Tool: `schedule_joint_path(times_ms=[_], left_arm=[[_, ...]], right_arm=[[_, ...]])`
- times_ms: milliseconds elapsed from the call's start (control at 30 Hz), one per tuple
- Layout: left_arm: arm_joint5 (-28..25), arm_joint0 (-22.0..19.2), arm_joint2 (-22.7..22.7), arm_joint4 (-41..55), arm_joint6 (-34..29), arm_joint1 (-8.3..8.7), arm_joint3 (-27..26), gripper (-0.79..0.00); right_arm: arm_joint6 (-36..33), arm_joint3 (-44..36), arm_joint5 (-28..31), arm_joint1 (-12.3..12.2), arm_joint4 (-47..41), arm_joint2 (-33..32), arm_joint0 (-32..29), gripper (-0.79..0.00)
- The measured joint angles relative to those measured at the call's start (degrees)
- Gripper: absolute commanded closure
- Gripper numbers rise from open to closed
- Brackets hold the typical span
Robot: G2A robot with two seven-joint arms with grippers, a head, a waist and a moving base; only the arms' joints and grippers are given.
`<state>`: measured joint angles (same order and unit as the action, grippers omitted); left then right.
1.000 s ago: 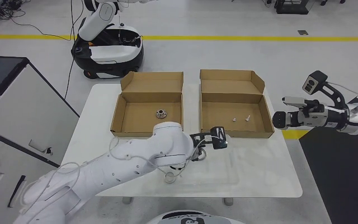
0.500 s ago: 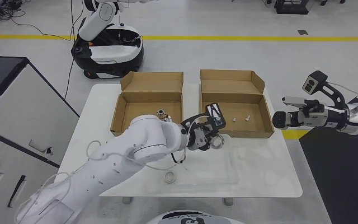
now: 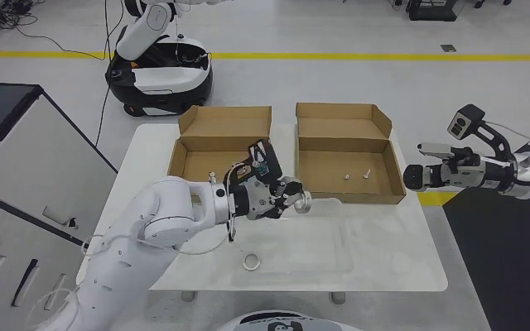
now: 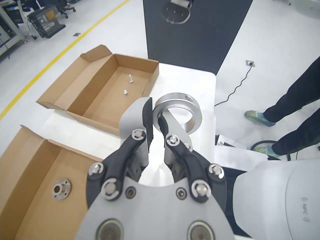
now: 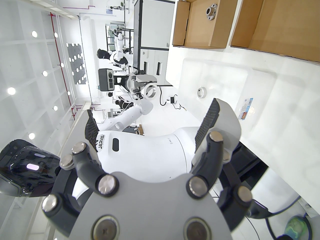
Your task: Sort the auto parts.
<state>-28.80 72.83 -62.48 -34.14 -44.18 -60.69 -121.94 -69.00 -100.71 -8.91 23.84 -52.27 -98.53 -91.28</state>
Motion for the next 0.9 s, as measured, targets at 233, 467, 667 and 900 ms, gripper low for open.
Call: schedule_joint_path(times_ms=[233,467,667,900], left_arm=[[-5.1,4.5,-3.9,8.0,9.5,0.42,-0.4,0.0],[-7.8,6.5,-5.7,13.2,16.8,0.39,-1.2,0.0],[-10.2,6.8,-6.8,18.7,21.9,0.21,-1.3,0.0],[-14.6,7.2,-8.4,26.0,26.7,0.07,-0.9,0.0]], right_arm=[[0.0,0.0,0.0,0.0,0.0,0.0,0.0,-0.785],[0.0,0.0,0.0,0.0,0.0,0.0,0.0,-0.785],[0.0,0.0,0.0,0.0,0.0,0.0,0.0,-0.785],[0.0,0.0,0.0,0.0,0.0,0.0,0.0,-0.785]])
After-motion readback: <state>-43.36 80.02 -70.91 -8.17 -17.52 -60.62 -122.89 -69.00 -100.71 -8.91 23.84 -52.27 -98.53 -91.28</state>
